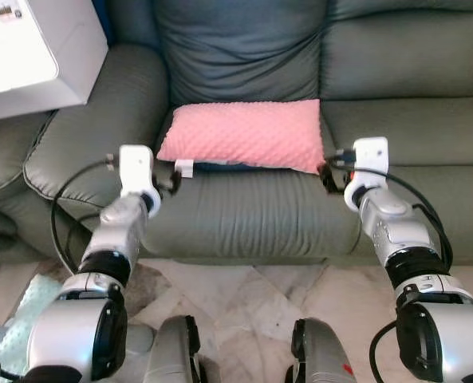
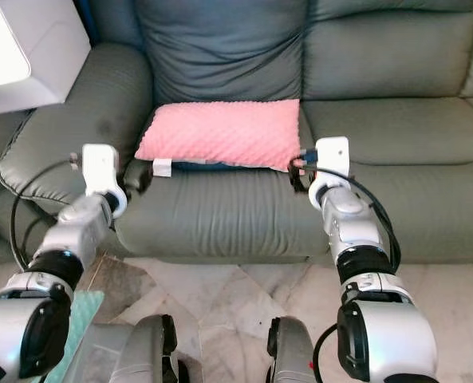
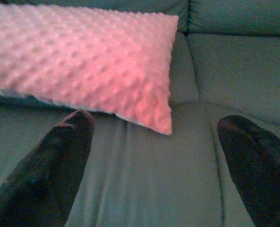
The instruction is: Move the pillow to the sofa
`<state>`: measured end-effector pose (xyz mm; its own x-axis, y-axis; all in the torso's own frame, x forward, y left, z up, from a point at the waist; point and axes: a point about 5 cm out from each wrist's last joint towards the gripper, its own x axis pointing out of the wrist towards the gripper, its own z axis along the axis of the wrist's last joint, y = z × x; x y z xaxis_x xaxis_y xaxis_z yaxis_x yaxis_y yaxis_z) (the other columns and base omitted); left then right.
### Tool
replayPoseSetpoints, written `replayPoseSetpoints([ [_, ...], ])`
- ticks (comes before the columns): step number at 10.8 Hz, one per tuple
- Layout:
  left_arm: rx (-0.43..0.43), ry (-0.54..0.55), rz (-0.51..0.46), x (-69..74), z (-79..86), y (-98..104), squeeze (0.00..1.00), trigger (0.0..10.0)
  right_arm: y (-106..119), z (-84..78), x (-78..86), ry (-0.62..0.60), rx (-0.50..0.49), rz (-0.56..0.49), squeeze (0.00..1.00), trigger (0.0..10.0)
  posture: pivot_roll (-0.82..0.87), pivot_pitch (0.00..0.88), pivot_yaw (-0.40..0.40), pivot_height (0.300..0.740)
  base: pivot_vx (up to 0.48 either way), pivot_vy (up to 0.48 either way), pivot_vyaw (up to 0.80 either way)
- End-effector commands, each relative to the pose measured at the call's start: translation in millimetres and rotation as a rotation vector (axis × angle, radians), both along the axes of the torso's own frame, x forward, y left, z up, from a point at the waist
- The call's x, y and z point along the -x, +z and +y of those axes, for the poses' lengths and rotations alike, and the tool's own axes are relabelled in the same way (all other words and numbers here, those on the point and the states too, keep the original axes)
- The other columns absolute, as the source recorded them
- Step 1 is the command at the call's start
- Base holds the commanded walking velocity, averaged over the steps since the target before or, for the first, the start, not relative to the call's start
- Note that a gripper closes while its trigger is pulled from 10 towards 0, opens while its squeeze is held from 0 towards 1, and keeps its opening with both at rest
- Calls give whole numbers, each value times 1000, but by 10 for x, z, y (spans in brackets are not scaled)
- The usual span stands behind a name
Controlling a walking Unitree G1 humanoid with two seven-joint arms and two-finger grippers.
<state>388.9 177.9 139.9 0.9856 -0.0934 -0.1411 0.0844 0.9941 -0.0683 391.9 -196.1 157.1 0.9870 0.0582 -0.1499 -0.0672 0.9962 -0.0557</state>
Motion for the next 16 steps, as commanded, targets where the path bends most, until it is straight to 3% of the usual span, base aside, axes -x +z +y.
replayPoseSetpoints([
  [1,12,13,-40,8,91,62,0,10000,82,36,-6,17,-16,-62,0,10000,-59,202,68,615,0,0,0],
  [3,36,18,-95,86,189,96,0,10000,199,6,-1,2,1,-143,0,10000,-50,179,62,630,0,0,0],
  [4,55,29,-105,255,232,-2,0,10000,259,-5,-7,-5,-29,-173,0,10000,-46,155,59,655,0,0,0],
  [5,33,18,-127,352,232,-24,0,10000,267,-17,-4,-7,-43,-181,0,10000,-45,142,56,675,0,0,0],
  [7,75,57,-141,515,232,-14,0,10000,280,-56,20,-10,-44,-192,0,10000,-42,109,47,715,0,0,0],
  [8,90,67,-159,543,213,21,0,10000,297,-78,37,-10,-45,-201,0,10000,-49,86,42,735,0,0,0],
  [11,98,59,-141,642,133,45,0,10000,268,-88,116,12,-42,-202,0,10000,-74,50,39,740,0,0,0],
  [16,115,56,-137,622,91,103,0,10000,270,-103,236,22,-32,-195,0,10000,-101,17,34,740,0,0,0],
])
